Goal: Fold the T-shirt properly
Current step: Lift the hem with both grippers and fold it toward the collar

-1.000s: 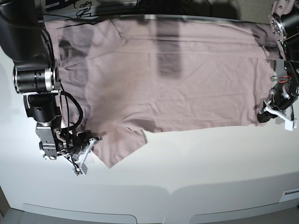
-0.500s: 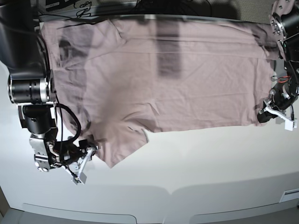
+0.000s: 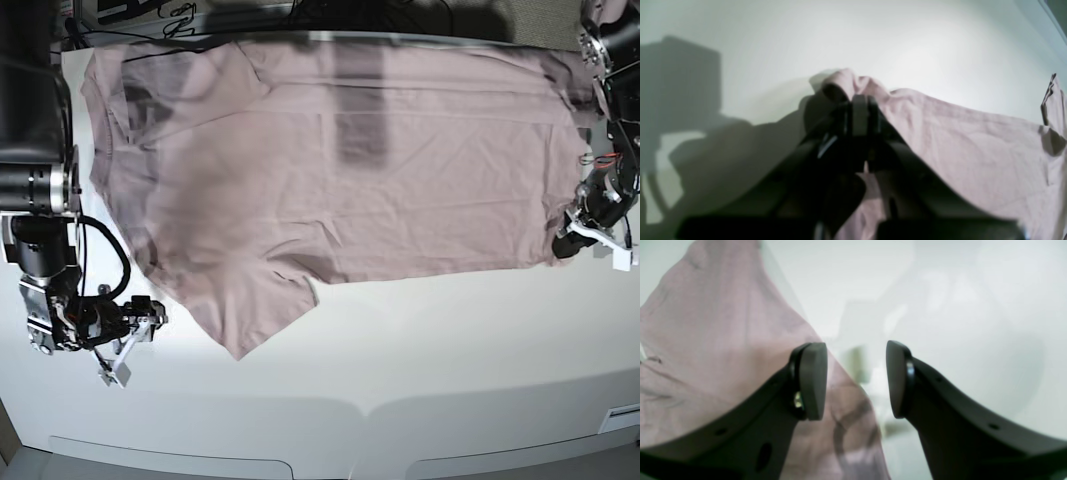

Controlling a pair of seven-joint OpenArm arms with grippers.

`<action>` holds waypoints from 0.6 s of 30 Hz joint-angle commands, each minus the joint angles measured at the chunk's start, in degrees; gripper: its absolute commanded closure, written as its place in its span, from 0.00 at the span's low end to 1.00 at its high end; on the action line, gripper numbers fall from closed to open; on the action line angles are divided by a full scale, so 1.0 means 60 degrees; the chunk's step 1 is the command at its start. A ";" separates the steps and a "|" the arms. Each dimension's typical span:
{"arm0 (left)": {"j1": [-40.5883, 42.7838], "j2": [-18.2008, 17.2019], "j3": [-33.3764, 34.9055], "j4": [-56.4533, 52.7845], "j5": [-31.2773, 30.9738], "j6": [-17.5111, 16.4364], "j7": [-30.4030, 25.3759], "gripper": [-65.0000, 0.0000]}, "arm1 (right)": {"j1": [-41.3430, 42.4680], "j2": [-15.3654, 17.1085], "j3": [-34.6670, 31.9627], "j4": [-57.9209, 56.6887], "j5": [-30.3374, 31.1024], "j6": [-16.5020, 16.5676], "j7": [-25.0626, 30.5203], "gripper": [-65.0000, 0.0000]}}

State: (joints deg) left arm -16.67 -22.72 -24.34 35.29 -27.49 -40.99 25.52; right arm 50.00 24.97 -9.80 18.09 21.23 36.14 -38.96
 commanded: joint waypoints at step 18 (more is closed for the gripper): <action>0.0080 0.0532 0.0011 -0.0007 0.0248 0.0165 0.0433 1.00 | -0.0732 0.0036 0.0004 0.0124 -0.0219 0.0379 -0.0058 0.56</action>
State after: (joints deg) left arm -16.36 -19.49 -24.45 35.35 -29.50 -41.15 24.14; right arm 44.75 24.73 -9.80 18.52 20.25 38.68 -38.65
